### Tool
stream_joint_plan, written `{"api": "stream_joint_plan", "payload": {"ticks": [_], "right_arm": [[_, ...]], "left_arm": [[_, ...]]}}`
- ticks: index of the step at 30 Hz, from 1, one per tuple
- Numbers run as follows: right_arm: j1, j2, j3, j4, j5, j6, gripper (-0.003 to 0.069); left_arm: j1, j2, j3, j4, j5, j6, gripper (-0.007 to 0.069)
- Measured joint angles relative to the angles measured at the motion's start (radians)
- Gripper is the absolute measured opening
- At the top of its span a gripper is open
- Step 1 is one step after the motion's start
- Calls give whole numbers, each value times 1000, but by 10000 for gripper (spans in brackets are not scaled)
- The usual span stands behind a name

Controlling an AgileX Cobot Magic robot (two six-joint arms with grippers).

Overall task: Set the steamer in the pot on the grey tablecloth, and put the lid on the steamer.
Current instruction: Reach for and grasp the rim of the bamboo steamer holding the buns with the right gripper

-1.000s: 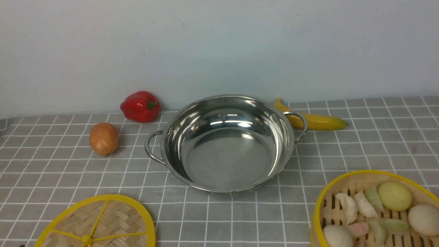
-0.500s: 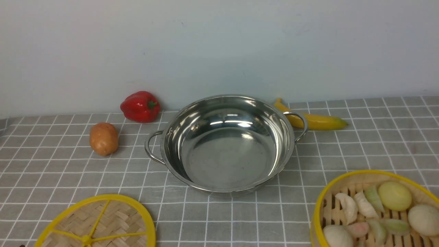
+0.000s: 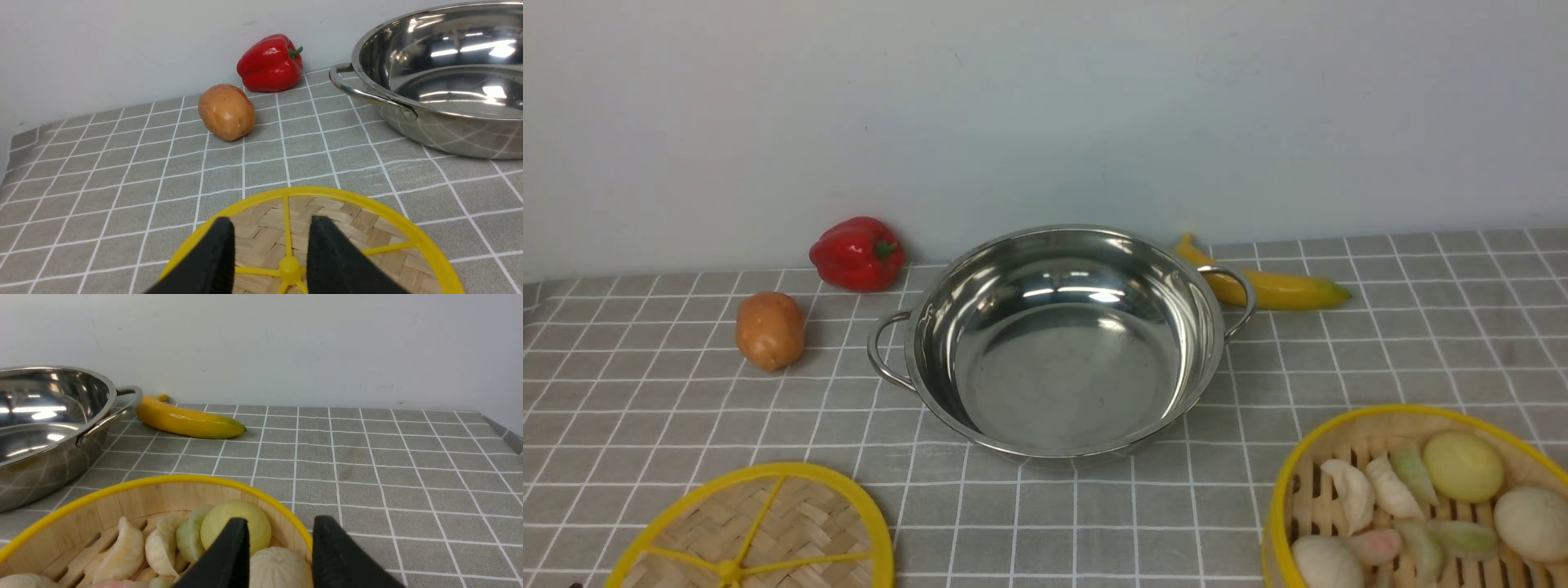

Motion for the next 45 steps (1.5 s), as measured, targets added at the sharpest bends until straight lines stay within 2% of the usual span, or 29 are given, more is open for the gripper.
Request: {"api": "stream_joint_plan", "payload": {"ticks": [15, 19, 22, 25, 28, 36, 38, 40, 41, 44, 45], "right_arm": [[0, 0, 0, -24, -9, 14, 245], [0, 0, -18, 28, -53, 66, 245], [0, 3, -127, 90, -57, 88, 245], [0, 14, -227, 120, -24, 92, 245], [0, 27, -366, 144, 92, 101, 245], [0, 30, -430, 265, 121, 105, 245], [0, 31, -443, 307, 177, 99, 245], [0, 47, -481, 339, 333, 41, 245], [0, 49, -485, 341, 333, 33, 245], [0, 103, -547, 359, 569, -123, 245], [0, 165, -588, 373, 722, -229, 245]], "left_arm": [[0, 0, 0, 0, 0, 0, 243], [0, 0, 0, 0, 0, 0, 243], [0, 0, 0, 0, 0, 0, 243], [0, 0, 0, 0, 0, 0, 243], [0, 0, 0, 0, 0, 0, 243], [0, 0, 0, 0, 0, 0, 243], [0, 0, 0, 0, 0, 0, 243], [0, 0, 0, 0, 0, 0, 243], [0, 0, 0, 0, 0, 0, 243], [0, 0, 0, 0, 0, 0, 243], [0, -1, 0, 0, 0, 0, 243]]}}
